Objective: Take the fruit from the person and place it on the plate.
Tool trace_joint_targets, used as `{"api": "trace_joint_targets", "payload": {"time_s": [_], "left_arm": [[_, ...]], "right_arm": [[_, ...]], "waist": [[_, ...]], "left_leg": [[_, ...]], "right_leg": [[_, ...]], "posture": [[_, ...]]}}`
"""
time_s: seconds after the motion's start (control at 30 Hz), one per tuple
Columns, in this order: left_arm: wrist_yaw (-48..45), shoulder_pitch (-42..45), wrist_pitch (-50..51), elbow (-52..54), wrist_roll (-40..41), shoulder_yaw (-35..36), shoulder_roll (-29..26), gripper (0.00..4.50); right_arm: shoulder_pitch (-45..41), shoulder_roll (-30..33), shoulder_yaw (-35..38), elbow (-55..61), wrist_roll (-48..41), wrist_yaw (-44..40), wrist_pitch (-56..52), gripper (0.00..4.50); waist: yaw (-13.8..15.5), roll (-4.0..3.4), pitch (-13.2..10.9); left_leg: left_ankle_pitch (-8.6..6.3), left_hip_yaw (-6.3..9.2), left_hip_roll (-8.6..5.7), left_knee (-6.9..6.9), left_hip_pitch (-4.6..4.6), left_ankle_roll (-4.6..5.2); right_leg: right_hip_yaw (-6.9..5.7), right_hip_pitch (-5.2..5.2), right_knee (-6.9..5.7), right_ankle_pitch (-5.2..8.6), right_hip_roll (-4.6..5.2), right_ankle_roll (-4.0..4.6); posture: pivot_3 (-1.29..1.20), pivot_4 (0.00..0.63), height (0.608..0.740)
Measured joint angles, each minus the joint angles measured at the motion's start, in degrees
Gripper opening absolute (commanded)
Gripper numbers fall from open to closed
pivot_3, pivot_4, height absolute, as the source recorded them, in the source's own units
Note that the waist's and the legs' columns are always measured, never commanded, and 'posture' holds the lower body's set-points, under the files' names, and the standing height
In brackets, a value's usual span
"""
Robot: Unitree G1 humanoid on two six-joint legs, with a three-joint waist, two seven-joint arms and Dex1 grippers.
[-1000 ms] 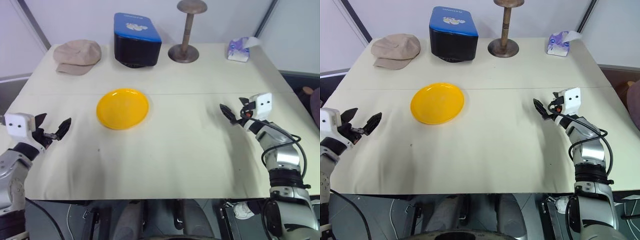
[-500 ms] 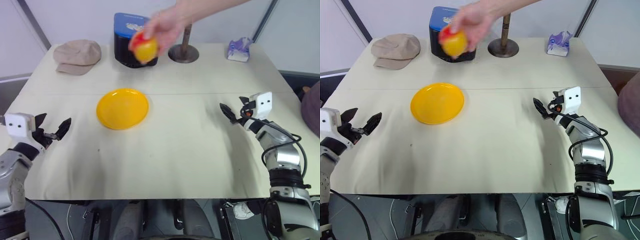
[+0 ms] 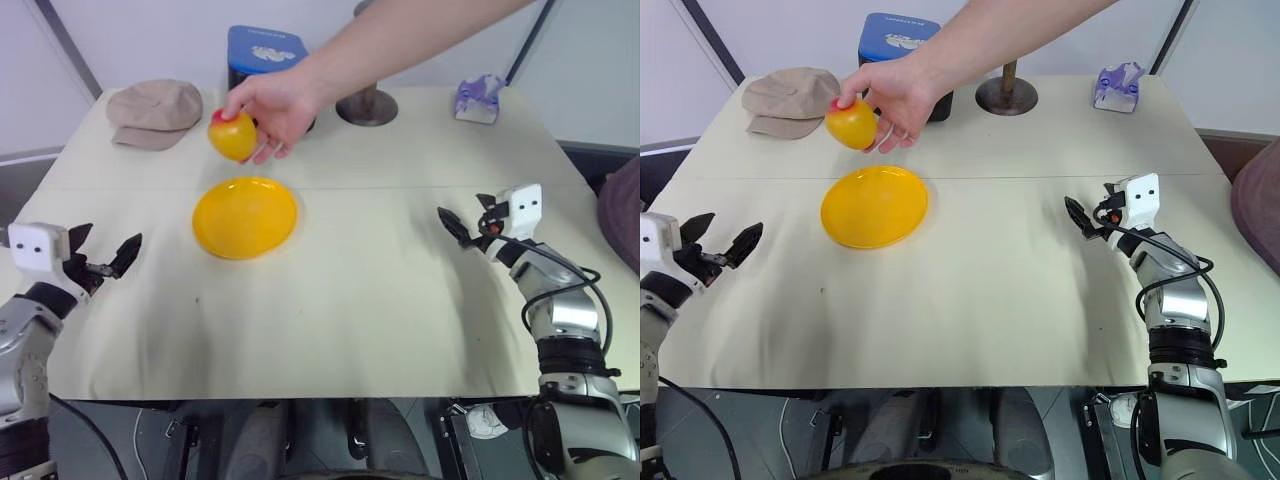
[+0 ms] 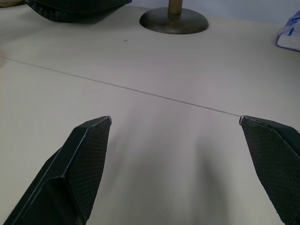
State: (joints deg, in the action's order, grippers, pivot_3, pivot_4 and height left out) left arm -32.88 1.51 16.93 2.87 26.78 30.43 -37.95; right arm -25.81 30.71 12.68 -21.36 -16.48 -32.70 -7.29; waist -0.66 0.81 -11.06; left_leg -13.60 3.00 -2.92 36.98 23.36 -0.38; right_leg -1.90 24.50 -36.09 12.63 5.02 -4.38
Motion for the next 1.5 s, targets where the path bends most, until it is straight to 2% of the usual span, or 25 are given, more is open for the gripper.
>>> {"api": "trace_joint_targets", "payload": {"time_s": [0.1,0.27,0.4,0.67,0.93,1.23,1.5], "left_arm": [[-0.75,0.34,0.15,0.11,0.18,0.24,-1.14,4.5],[-1.68,0.92,0.22,0.26,0.24,0.46,-1.77,4.5],[-2.96,1.89,0.73,0.25,0.85,0.13,-1.96,4.5],[-10.0,17.25,4.97,1.88,6.97,-7.43,-2.15,4.5],[-10.75,27.57,-0.65,-8.98,4.4,-14.38,7.0,4.5],[-10.47,33.68,-7.81,-17.51,1.04,-17.35,13.74,4.5],[-10.27,38.7,-13.44,-24.79,-1.38,-17.99,15.87,4.5]], "right_arm": [[0.2,-0.36,0.08,3.37,-3.3,-2.39,-4.59,4.49],[0.69,0.88,-1.6,22.6,-17.54,-10.68,-20.63,4.49],[0.45,2.2,-2.49,30.14,-20.87,-11.43,-26.61,4.49],[0.04,1.93,-4.68,29.11,-18.13,-10.23,-26.47,4.49],[-0.01,1.76,-5.18,27.47,-15.68,-9.2,-24.82,4.49],[0.07,1.95,-5.1,27.4,-15.07,-8.68,-24.81,4.49],[0.21,2.12,-4.97,27.45,-15.05,-8.27,-24.83,4.49]], "waist": [[-0.06,-0.01,-0.01],[0.03,-0.03,-0.02],[0.32,0.05,0.03],[1.39,0.06,0.02],[1.23,0.07,0.01],[1.35,0.07,0.01],[1.24,0.07,0.01]], "left_leg": [[0.0,0.0,0.01,0.0,0.0,0.0],[-0.01,0.01,0.1,-0.01,0.01,0.02],[-0.02,0.01,0.1,0.01,0.02,0.01],[-0.02,-0.02,0.04,0.04,0.05,0.01],[-0.01,-0.06,0.04,0.06,0.04,0.03],[-0.01,-0.06,0.02,0.1,0.04,0.03],[-0.01,-0.06,0.01,0.11,0.04,0.04]], "right_leg": [[0.0,0.01,-0.01,0.0,0.0,0.0],[-0.01,0.02,0.01,0.0,-0.03,-0.01],[-0.02,-0.03,0.09,0.1,0.01,0.16],[-0.03,-0.02,0.09,0.01,-0.01,0.01],[-0.04,0.01,0.01,-0.05,-0.15,-0.09],[-0.04,-0.01,0.02,-0.1,-0.17,-0.17],[-0.04,-0.01,0.01,-0.12,-0.2,-0.21]], "posture": [[0.0,0.15,0.74],[0.0,0.15,0.74],[0.0,0.15,0.74],[0.0,0.15,0.74],[0.0,0.15,0.74],[0.0,0.15,0.74],[0.0,0.15,0.74]]}}
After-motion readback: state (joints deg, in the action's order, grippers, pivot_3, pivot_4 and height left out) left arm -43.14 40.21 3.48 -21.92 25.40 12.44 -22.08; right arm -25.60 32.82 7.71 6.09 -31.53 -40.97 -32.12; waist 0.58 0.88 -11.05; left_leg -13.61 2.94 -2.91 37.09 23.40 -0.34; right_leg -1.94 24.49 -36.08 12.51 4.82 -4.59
